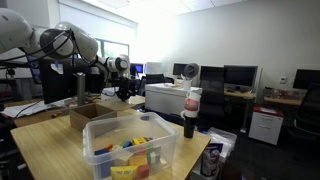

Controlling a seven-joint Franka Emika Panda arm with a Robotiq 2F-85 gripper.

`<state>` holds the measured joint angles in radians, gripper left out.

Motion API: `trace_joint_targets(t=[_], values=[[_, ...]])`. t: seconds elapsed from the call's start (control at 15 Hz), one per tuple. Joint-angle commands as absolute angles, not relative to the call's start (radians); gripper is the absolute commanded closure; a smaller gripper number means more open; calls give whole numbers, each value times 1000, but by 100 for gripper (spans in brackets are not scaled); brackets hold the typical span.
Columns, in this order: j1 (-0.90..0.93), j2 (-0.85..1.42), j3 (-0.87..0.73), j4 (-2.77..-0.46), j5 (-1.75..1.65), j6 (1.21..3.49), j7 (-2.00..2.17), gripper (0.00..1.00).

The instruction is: Close the lid of the brown box

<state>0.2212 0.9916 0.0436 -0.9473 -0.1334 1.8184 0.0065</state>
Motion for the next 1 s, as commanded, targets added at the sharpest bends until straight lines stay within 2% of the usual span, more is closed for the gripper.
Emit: trace_joint_targets(t=[0.0, 0.93], values=[[245, 970, 37, -920, -142, 1719, 23, 100], [251, 868, 4, -970, -135, 1644, 66, 98]])
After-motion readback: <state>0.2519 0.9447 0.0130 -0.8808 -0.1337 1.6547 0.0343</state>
